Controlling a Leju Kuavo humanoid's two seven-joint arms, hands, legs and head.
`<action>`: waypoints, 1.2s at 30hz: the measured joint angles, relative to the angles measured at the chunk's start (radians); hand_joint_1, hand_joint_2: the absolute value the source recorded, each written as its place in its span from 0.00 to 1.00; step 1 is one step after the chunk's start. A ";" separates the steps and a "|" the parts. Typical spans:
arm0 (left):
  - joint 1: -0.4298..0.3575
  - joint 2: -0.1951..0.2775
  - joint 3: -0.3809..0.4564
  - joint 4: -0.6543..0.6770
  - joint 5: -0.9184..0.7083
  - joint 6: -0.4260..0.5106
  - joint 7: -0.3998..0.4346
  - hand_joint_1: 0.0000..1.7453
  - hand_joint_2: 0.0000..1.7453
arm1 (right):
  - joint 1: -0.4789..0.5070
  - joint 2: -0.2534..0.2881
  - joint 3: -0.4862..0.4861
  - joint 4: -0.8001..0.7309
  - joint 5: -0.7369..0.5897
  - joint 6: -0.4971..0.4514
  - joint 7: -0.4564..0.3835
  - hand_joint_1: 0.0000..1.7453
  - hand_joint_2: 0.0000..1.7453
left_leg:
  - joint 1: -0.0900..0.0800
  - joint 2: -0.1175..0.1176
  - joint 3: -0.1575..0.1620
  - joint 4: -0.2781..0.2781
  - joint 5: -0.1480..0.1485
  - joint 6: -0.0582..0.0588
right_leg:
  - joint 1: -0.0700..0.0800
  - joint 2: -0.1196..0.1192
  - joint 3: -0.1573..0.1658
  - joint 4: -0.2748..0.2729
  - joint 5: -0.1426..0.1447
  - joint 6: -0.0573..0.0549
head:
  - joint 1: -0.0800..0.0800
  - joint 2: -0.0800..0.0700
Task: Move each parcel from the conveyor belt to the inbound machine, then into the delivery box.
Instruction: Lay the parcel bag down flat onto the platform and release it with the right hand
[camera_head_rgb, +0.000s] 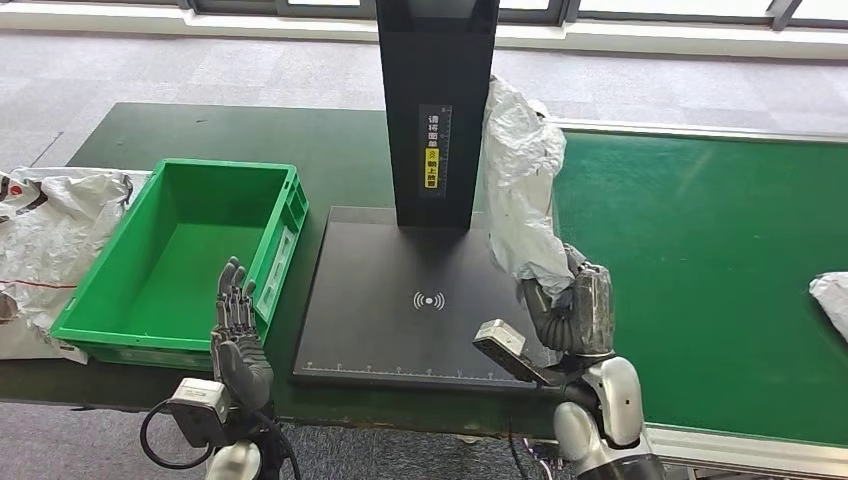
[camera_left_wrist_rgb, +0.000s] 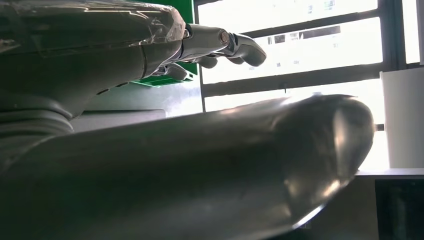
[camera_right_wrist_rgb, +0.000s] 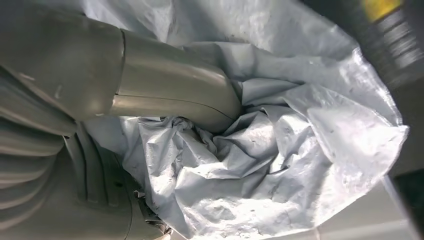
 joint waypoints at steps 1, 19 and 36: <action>0.000 -0.001 0.000 0.000 0.001 0.000 0.001 0.00 0.00 | 0.012 0.009 0.023 -0.007 -0.020 0.029 -0.007 1.00 1.00 | 0.000 0.000 0.000 0.000 0.000 0.000 | 0.000 0.000 0.000 0.000 0.000 0.000 | 0.000 0.000; 0.002 -0.013 0.000 -0.002 0.007 0.022 0.029 0.00 0.00 | -0.184 0.149 0.119 0.565 -0.221 0.083 -0.061 0.94 1.00 | 0.000 0.001 0.001 0.000 0.002 0.000 | 0.000 0.001 0.001 0.000 0.001 0.000 | 0.000 0.000; 0.016 -0.021 0.000 -0.016 -0.061 0.151 0.052 0.00 0.00 | -0.309 0.161 0.114 0.799 -0.015 0.052 0.166 0.00 1.00 | 0.000 0.001 0.001 0.000 0.002 0.000 | 0.000 0.001 0.000 0.000 0.001 0.000 | 0.000 0.000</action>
